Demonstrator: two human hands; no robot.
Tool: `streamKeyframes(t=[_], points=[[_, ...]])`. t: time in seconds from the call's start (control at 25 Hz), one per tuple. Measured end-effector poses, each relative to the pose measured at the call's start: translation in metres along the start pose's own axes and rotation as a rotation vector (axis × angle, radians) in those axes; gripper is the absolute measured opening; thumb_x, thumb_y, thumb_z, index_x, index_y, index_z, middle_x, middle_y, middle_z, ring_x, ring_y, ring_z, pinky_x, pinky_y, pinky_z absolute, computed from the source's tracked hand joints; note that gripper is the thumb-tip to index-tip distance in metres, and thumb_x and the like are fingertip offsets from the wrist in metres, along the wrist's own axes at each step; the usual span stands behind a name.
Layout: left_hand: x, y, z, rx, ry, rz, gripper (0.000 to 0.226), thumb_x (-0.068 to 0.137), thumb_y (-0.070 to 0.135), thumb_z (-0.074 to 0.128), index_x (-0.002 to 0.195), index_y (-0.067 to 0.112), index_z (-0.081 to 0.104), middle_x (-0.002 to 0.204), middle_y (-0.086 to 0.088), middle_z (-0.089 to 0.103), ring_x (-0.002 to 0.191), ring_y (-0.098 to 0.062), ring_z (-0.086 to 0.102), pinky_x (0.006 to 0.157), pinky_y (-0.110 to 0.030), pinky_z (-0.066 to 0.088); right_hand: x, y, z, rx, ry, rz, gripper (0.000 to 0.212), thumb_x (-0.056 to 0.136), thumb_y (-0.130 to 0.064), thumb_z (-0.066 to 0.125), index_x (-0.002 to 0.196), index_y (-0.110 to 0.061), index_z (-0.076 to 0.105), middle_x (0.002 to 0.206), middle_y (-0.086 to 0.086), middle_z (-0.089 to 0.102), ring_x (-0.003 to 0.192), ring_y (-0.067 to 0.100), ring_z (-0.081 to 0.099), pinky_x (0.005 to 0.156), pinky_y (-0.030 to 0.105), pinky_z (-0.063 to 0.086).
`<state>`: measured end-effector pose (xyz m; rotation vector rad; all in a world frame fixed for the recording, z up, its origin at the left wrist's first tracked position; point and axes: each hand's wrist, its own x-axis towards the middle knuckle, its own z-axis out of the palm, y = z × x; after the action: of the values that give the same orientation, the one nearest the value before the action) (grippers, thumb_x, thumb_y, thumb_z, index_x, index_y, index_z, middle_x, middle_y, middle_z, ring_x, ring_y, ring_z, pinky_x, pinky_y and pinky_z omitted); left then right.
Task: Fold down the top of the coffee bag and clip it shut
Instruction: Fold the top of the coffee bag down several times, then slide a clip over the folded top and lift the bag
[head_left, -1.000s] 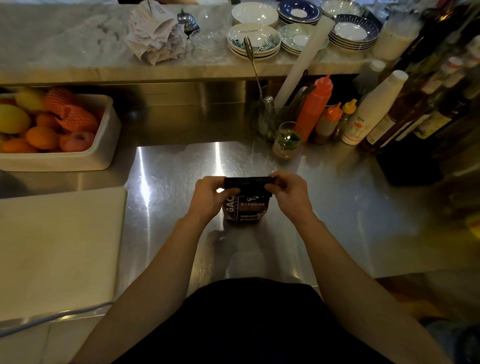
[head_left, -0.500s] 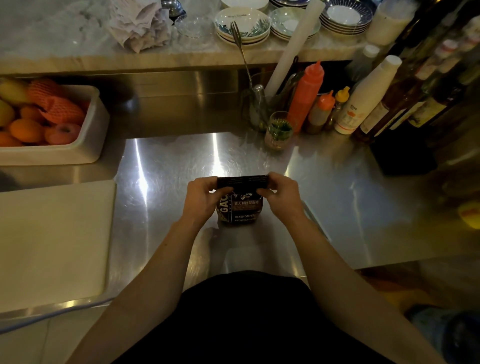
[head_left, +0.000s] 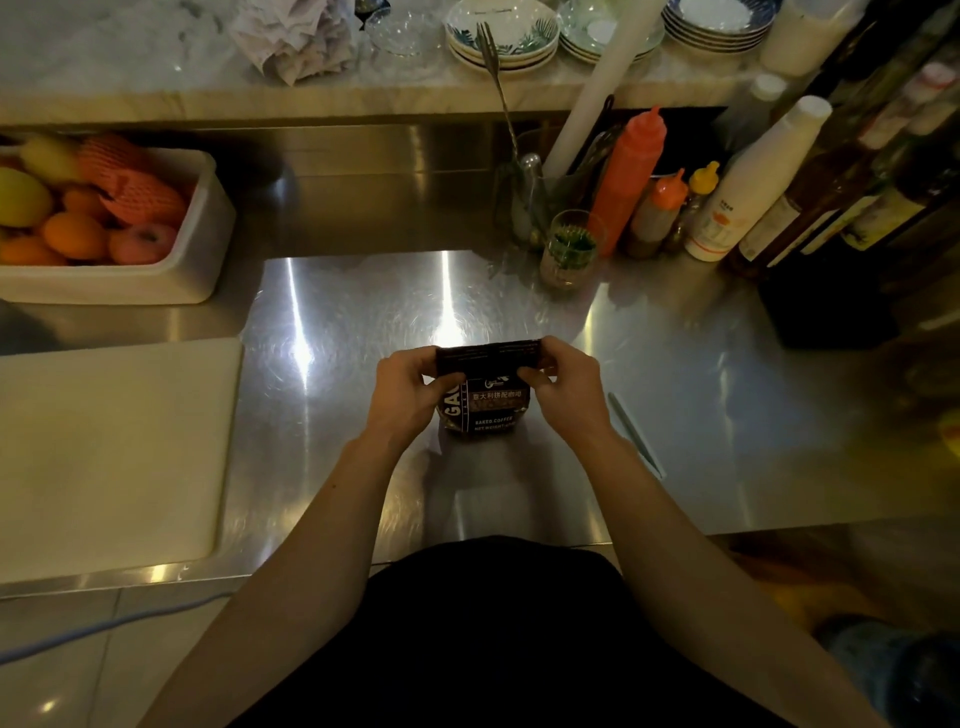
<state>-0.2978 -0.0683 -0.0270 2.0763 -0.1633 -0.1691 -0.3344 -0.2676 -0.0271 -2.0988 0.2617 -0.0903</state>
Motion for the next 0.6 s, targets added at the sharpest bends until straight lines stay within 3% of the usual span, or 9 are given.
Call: streamKeyframes(t=[0.12,0.24,0.32,0.44,0.6], points=[[0.001,0.0,0.003,-0.004,0.008,0.0,0.022,0.081,0.007,0.074,0.102,0.013,0.074,0.092,-0.001,0.074,0.079,-0.008,0.067,0.07,-0.017,0.049,-0.006,0.008,-0.011,-0.022,-0.053,-0.022,0.031,0.085,-0.016,0.069,0.114,-0.02,0.06,0.106,-0.006,0.065,0.095,0.007,0.059,0.081,0.016,0.044],[0.001,-0.001,0.003,-0.019,0.01,-0.01,0.023,0.081,0.006,0.073,0.103,0.011,0.074,0.093,-0.001,0.074,0.079,-0.009,0.068,0.07,-0.016,0.051,-0.022,0.038,-0.03,-0.065,0.045,0.035,0.04,0.087,-0.021,0.068,0.124,-0.022,0.055,0.12,0.0,0.062,0.107,0.012,0.058,0.089,0.024,0.046],[0.002,-0.002,0.003,-0.041,0.01,-0.027,0.025,0.081,0.005,0.074,0.105,0.01,0.073,0.096,-0.004,0.075,0.083,-0.015,0.07,0.075,-0.023,0.055,-0.035,0.066,-0.048,-0.182,0.115,0.111,0.036,0.088,-0.022,0.065,0.123,-0.021,0.056,0.122,0.006,0.059,0.111,0.02,0.056,0.092,0.03,0.045],[0.003,-0.003,0.004,-0.041,0.039,-0.034,0.028,0.08,0.005,0.075,0.107,0.01,0.072,0.099,-0.004,0.075,0.084,-0.014,0.07,0.076,-0.023,0.055,-0.051,0.103,-0.069,-0.404,0.042,0.331,0.034,0.087,-0.03,0.065,0.119,-0.024,0.057,0.126,0.011,0.052,0.116,0.029,0.051,0.089,0.037,0.044],[0.003,0.001,0.005,-0.052,0.059,-0.023,0.026,0.078,0.005,0.076,0.103,0.012,0.072,0.093,0.0,0.074,0.077,-0.004,0.068,0.072,-0.019,0.053,-0.07,0.13,-0.074,-0.549,-0.064,0.449,0.026,0.086,-0.037,0.063,0.11,-0.025,0.06,0.117,0.011,0.052,0.101,0.031,0.057,0.081,0.046,0.054]])
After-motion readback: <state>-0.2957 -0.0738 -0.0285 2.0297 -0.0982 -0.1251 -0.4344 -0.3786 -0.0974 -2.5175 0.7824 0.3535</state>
